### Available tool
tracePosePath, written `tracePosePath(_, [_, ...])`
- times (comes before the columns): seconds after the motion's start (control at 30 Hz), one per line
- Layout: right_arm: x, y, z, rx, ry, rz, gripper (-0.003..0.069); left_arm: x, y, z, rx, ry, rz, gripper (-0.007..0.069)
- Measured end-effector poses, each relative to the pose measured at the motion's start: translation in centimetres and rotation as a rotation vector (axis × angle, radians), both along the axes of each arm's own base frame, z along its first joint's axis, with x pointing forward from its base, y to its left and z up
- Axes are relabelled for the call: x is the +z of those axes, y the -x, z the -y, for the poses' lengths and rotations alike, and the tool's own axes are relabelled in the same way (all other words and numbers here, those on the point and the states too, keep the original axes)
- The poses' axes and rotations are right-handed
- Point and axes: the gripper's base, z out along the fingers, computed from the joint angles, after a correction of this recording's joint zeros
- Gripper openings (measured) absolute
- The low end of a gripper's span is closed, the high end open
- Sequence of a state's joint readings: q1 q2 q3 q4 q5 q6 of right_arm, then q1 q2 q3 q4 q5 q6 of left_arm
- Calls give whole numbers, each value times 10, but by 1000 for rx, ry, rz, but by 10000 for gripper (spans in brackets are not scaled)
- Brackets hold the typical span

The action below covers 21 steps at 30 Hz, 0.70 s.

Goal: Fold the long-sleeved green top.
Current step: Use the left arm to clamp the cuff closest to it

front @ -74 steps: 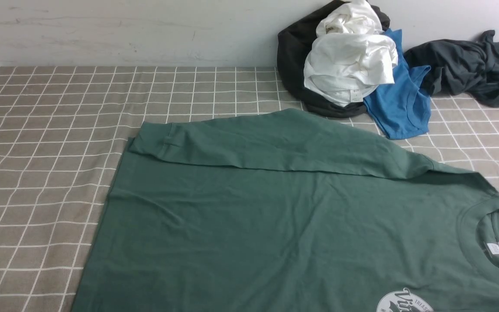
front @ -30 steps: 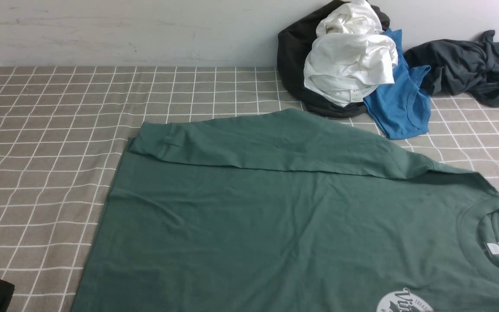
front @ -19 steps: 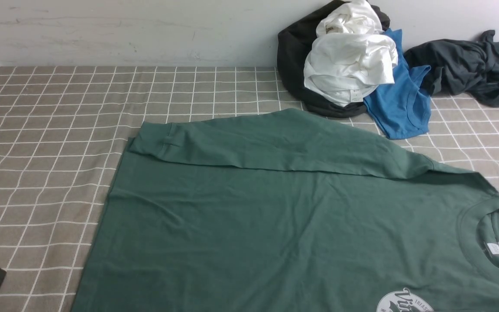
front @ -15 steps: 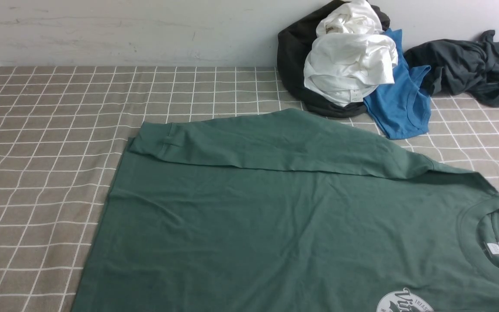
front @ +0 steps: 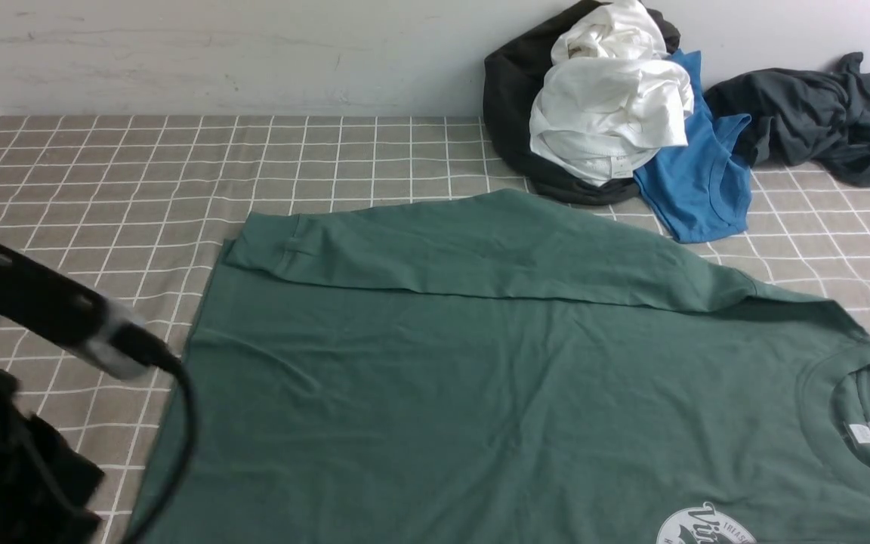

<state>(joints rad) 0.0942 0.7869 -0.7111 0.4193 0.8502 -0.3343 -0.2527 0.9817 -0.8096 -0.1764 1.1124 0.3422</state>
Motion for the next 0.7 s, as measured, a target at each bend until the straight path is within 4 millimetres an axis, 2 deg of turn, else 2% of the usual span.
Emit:
tracePosePath(0.1, [-9,4,-13,145,46,-159,-14,-30,-6,23,-91,-105,-140,186])
tracePosePath(0.13, [-10,4,-14,152,48,-168,-14,-32,-6,25,-99,-116,-146,211])
tracePosePath(0.2, [-16,11,-20,235,78,-255,-14,-54,-15,37,-83,-189,-234,323])
tracePosePath(0.3, [-17,14,-21,262,89,-276,-14,-81,-28,47,-70,-245,-308,438])
tracePosePath(0.4, [-17,13,-21,263,90,-273,-14,-106,-41,52,-69,-287,-365,503])
tracePosePath(0.47, [-17,13,-21,261,90,-269,-14,-117,-45,54,-71,-302,-394,519])
tracePosePath(0.5, [-17,13,-21,261,91,-267,-14,-131,-49,57,-73,-323,-435,528])
tracePosePath(0.53, [-17,13,-21,261,91,-267,-14,-132,-49,57,-73,-326,-442,528])
tracePosePath(0.57, [-17,13,-21,260,91,-266,-14,-144,-52,58,-74,-343,-474,528])
tracePosePath(0.63, [-17,13,-21,260,92,-265,-14,-153,-54,59,-76,-355,-499,523])
tracePosePath(0.7, [-17,13,-21,260,92,-264,-14,-154,-55,61,-73,-353,-510,503])
